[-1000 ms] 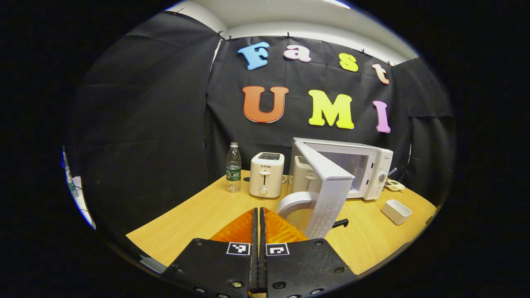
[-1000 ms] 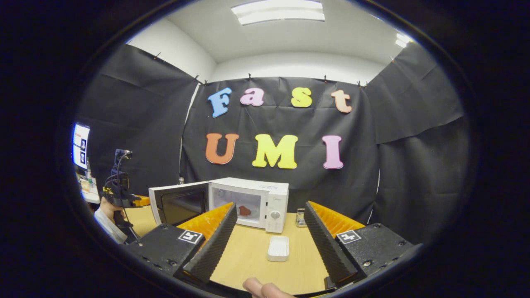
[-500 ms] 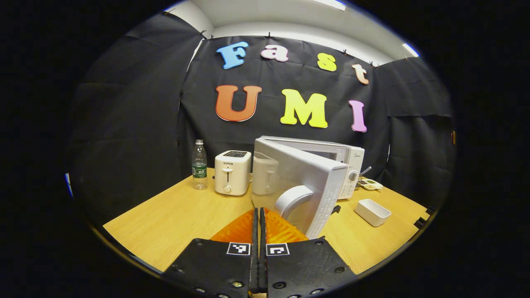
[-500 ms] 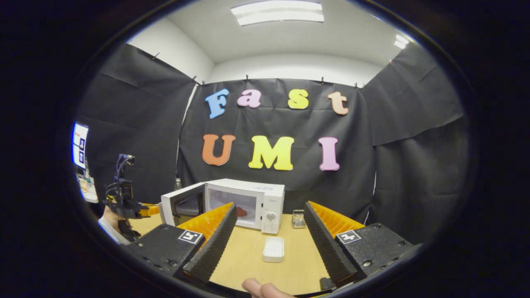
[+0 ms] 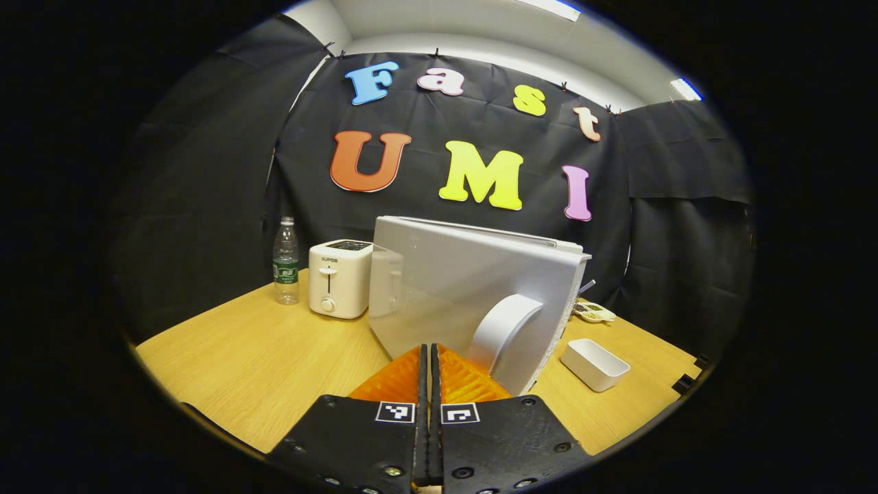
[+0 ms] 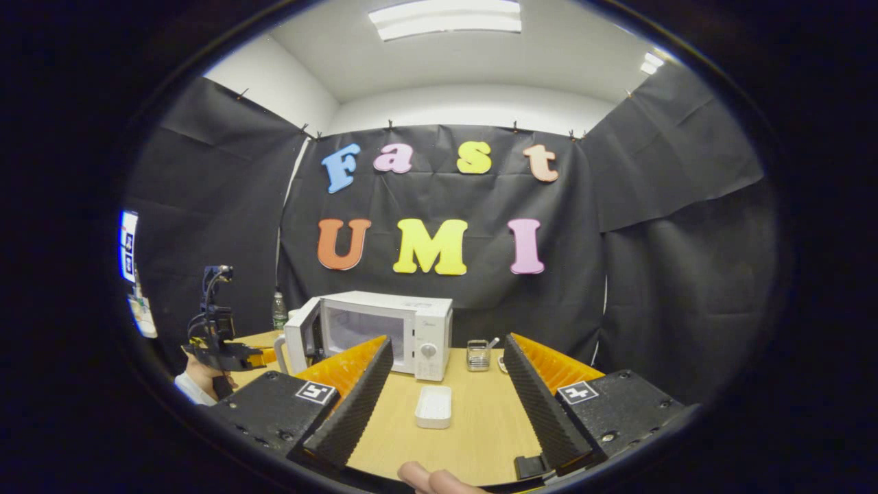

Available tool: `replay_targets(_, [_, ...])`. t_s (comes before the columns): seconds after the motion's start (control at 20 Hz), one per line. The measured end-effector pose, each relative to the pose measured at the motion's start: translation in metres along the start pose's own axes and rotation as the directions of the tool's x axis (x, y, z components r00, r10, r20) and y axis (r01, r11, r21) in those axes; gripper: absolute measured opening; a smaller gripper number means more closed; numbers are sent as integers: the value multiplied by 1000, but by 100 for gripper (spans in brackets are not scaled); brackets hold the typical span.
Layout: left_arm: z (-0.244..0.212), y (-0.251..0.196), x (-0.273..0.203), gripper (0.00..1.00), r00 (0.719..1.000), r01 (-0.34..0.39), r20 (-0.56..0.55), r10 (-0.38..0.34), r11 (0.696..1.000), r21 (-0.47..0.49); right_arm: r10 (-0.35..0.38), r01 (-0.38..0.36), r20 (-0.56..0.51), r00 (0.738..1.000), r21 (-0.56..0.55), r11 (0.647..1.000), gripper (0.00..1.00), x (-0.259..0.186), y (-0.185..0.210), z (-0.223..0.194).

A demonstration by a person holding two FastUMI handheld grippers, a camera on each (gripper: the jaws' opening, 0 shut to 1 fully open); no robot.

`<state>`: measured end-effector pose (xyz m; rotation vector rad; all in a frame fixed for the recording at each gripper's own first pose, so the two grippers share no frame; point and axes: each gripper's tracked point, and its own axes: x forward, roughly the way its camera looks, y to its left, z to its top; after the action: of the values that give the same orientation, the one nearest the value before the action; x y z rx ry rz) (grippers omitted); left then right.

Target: Open the microwave oven with the left hand, put the food in, and close the microwave oven.

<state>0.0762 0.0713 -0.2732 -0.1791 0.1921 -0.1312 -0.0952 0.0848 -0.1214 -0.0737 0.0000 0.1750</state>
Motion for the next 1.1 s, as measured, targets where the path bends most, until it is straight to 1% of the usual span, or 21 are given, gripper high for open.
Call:
replay_targets(0.15, [-3,-24,22,0,999,37,-5,-37,999,-3,-20,20,-4,1000,16,1000,95,0,-17,-4])
replay_targets(0.25, [-2,-40,36,0,998,58,-3,-58,998,21,-32,33,-9,999,30,999,95,2,-28,-7])
replay_targets(0.3, [-2,-48,44,0,998,67,-3,-67,997,30,-36,36,-12,999,37,999,100,3,-32,-8])
replay_targets(0.35, [-3,-56,54,0,997,80,-7,-80,996,36,-39,39,-16,999,45,998,95,4,-36,-9])
replay_targets(0.4, [-4,-65,62,0,995,97,-11,-97,994,43,-39,40,-19,999,54,998,95,5,-40,-10])
replay_targets(0.45, [-2,-73,69,0,994,111,-9,-111,993,46,-37,38,-17,999,61,997,100,5,-43,-10])
replay_targets(0.5, [-1,-79,76,0,993,120,-2,-120,992,48,-39,40,-13,999,64,997,100,7,-47,-9])
replay_targets(0.55, [0,-85,85,12,992,127,-4,-127,991,46,-50,51,-8,999,65,997,100,10,-54,-7])
replay_targets(0.6, [-4,-90,94,0,991,132,-16,-131,990,39,-66,66,-4,998,65,996,100,13,-62,-8])
replay_targets(0.65, [-4,-95,101,12,991,134,-22,-133,990,37,-80,81,-6,997,68,994,100,16,-68,-9])
replay_targets(0.7, [-4,-101,108,0,990,138,-25,-138,990,37,-86,87,-13,996,73,994,100,19,-73,-12])
replay_targets(0.8, [1,-112,118,0,989,148,-21,-147,988,48,-87,89,-25,996,81,993,100,24,-78,-14])
replay_targets(0.85, [4,-115,124,0,989,146,-15,-145,988,56,-91,93,-26,995,84,992,95,28,-82,-14])
replay_targets(0.9, [4,-120,131,0,989,150,-16,-149,987,58,-95,97,-28,995,84,992,100,31,-86,-16])
replay_targets(1.0, [6,-133,141,0,987,162,-17,-161,985,63,-97,100,-35,995,86,991,100,41,-92,-20])
replay_targets(1.1, [8,-140,153,0,987,160,-13,-159,984,84,-94,98,-47,994,93,991,100,51,-96,-25])
